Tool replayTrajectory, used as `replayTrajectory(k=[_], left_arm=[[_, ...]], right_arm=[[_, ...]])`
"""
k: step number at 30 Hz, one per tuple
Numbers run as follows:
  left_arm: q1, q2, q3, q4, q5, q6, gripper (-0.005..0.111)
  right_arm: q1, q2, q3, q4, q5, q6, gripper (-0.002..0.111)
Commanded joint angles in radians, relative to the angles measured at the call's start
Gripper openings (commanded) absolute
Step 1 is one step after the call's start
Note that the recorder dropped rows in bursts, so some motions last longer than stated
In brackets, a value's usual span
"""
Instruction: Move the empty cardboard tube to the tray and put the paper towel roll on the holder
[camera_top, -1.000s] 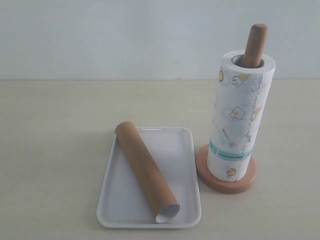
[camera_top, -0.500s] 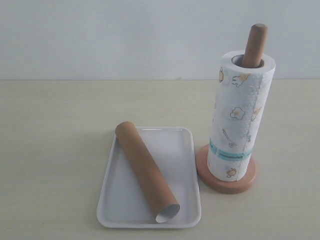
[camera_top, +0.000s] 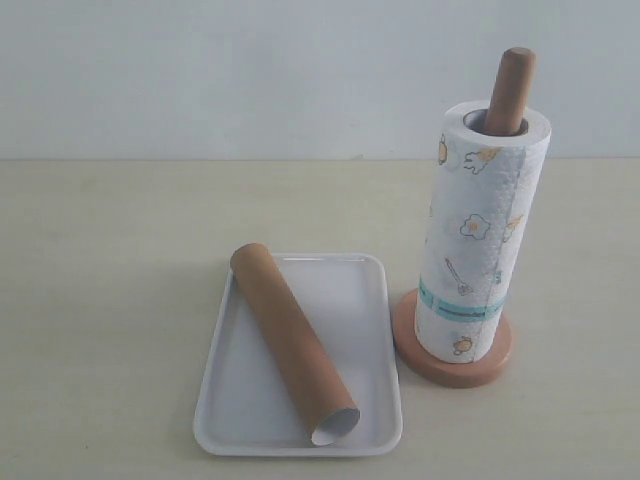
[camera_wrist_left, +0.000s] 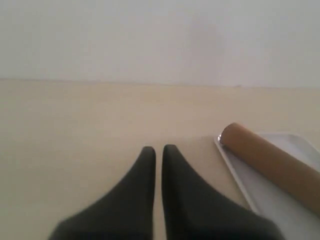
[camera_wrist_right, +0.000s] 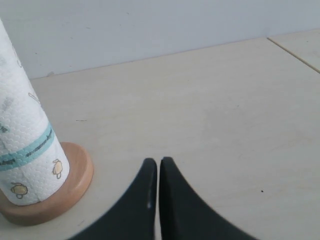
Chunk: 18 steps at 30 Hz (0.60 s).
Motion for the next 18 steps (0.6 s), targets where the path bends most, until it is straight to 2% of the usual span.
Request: replayTrajectory(k=[1, 10, 12, 18], left_arm=[[0.034, -0.002, 0.006, 0.013, 0.018, 0.023, 0.004], [0.137, -0.002, 0.006, 0.015, 0.049, 0.035, 0.004], [0.137, -0.002, 0.006, 0.017, 0.071, 0.083, 0.004], [0.137, -0.002, 0.006, 0.017, 0.071, 0.083, 0.004]], right_arm=[[-0.002, -0.004, -0.001, -0.003, -0.008, -0.004, 0.001], [-0.002, -0.004, -0.001, -0.003, -0.008, -0.004, 0.001], [-0.002, -0.004, -0.001, -0.003, -0.008, -0.004, 0.001], [-0.002, -0.004, -0.001, -0.003, -0.008, -0.004, 0.001]])
